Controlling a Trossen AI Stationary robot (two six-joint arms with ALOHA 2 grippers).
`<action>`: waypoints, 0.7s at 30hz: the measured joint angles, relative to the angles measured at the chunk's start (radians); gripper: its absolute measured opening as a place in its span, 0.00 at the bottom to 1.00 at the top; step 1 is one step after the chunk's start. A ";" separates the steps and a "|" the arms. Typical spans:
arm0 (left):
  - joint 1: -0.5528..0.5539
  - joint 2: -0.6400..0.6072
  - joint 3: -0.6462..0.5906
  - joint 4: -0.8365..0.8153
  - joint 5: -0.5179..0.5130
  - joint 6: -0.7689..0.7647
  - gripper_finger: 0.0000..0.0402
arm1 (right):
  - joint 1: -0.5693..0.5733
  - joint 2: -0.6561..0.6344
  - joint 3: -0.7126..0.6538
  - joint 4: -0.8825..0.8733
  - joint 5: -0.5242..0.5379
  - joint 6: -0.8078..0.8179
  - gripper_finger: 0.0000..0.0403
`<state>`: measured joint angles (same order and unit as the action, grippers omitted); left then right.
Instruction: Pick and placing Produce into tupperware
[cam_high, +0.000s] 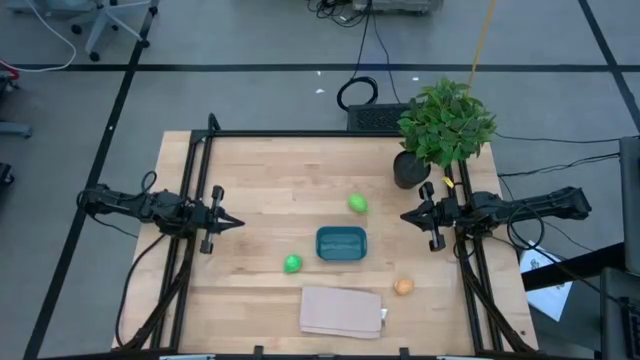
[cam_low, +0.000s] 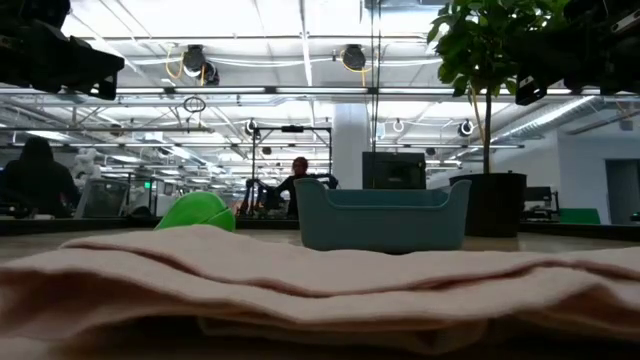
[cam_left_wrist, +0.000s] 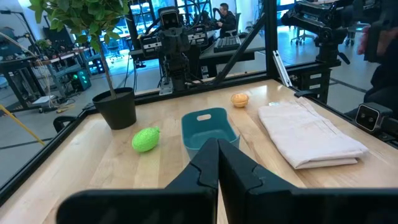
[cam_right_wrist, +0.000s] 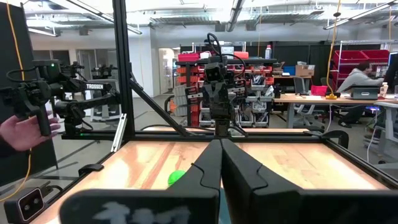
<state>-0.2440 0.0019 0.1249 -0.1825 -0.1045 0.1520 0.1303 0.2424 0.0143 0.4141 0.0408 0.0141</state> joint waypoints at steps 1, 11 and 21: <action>0.000 0.000 0.000 0.000 0.000 0.000 0.01 | 0.000 0.000 0.000 0.000 0.000 0.000 0.00; 0.000 0.000 0.000 0.100 -0.001 0.002 0.01 | 0.000 0.000 0.000 0.003 0.000 0.029 0.00; 0.000 0.000 0.000 0.205 -0.001 -0.106 0.01 | 0.000 0.000 0.000 0.007 0.000 0.097 0.00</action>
<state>-0.2440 0.0017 0.1246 0.0223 -0.1057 0.0463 0.1307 0.2424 0.0140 0.4212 0.0410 0.1116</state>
